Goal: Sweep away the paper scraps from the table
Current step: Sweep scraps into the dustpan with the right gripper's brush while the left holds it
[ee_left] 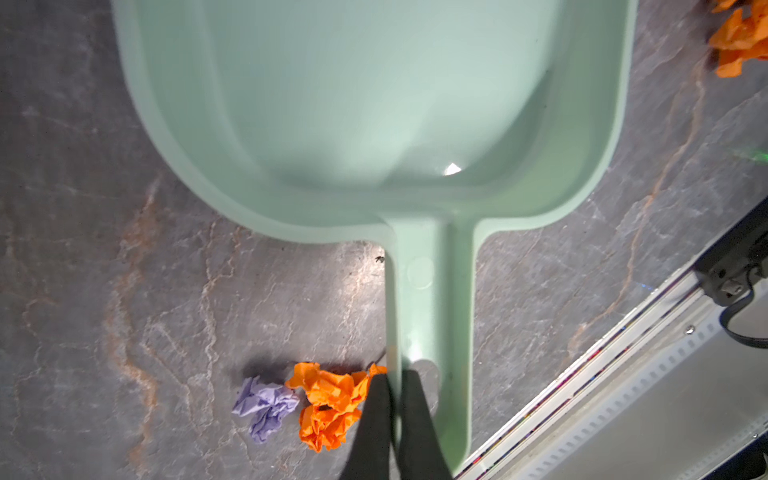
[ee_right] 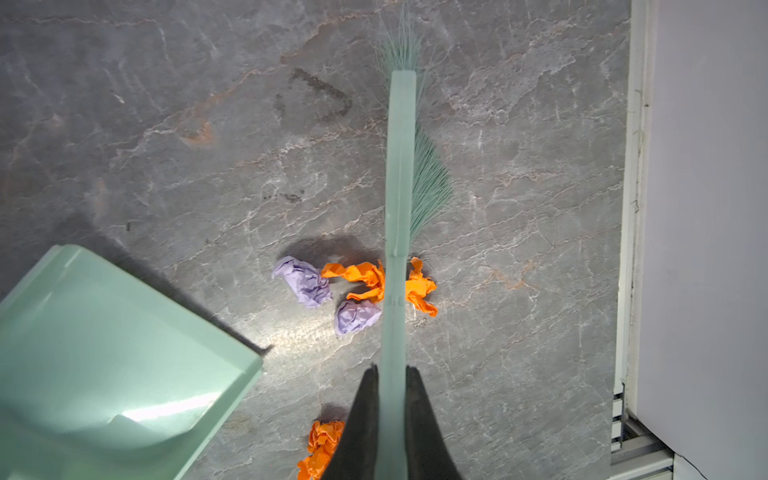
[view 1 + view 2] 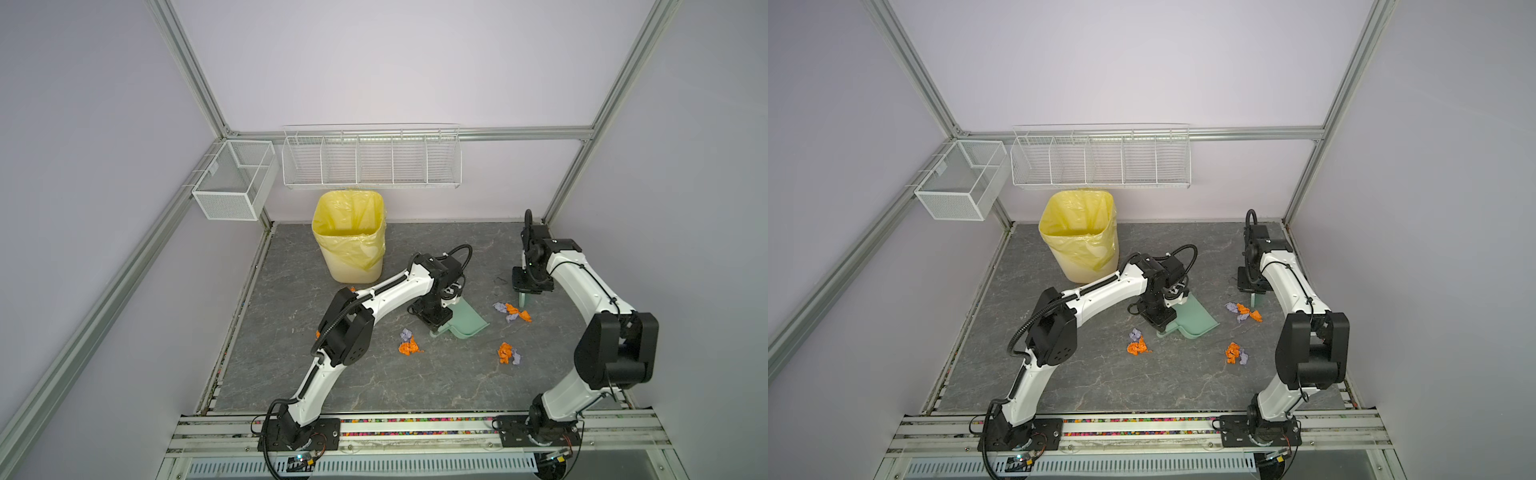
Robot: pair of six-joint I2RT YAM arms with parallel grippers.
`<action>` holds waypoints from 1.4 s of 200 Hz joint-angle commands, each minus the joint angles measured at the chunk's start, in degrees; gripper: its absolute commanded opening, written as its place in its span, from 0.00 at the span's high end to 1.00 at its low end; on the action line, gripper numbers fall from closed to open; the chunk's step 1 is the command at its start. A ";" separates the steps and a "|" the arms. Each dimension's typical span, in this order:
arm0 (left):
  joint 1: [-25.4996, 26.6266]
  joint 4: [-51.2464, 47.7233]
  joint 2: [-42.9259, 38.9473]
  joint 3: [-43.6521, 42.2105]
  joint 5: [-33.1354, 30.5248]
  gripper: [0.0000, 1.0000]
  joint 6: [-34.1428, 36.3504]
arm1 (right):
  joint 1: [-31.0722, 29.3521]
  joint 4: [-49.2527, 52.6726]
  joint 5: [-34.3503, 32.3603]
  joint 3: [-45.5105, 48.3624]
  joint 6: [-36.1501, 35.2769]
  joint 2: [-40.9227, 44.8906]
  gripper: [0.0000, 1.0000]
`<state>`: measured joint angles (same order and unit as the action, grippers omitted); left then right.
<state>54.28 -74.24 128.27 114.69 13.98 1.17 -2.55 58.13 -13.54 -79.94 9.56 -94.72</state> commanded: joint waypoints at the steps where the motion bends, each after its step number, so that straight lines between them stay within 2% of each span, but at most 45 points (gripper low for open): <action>1: -0.05 -1.94 1.21 1.87 1.66 1.00 0.95 | -1.39 1.90 4.64 0.39 -0.69 -1.34 0.93; 79: -0.05 -2.95 2.32 3.26 1.24 1.00 1.31 | -8.88 1.46 11.98 0.75 2.79 1.36 0.93; 88: -0.05 -2.97 2.43 3.21 1.07 1.00 1.31 | -11.32 1.28 13.15 0.57 3.23 2.12 0.93; 114: -0.14 -2.84 2.77 3.01 0.86 1.00 1.18 | -13.03 0.18 18.37 0.44 4.38 4.66 0.93; 128: -0.14 -2.62 2.82 2.78 0.84 1.00 1.07 | -13.26 -0.24 18.96 0.45 5.17 6.60 0.93; 191: -0.14 -2.63 2.55 2.59 1.31 1.00 1.38 | -9.67 4.22 4.16 -1.11 7.80 13.01 0.93; 205: -0.22 -2.41 2.40 2.22 1.20 1.00 1.44 | -6.00 4.72 1.47 -0.62 8.41 14.07 0.93; 236: -0.32 -2.15 2.50 2.20 0.96 1.00 0.84 | -2.33 6.03 -14.81 2.49 10.30 14.44 0.93; 258: -0.32 -2.10 2.16 2.06 0.88 1.00 0.48 | -1.88 6.55 -17.44 4.33 10.56 13.96 0.93; 280: -0.32 -1.97 1.78 2.03 0.96 1.00 0.50 | -1.84 5.68 -15.91 6.89 10.03 14.04 0.94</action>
<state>54.19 -75.33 130.54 116.42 14.83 1.37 -4.49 62.83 -25.96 -75.61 18.70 -80.71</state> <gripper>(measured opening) 0.048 0.115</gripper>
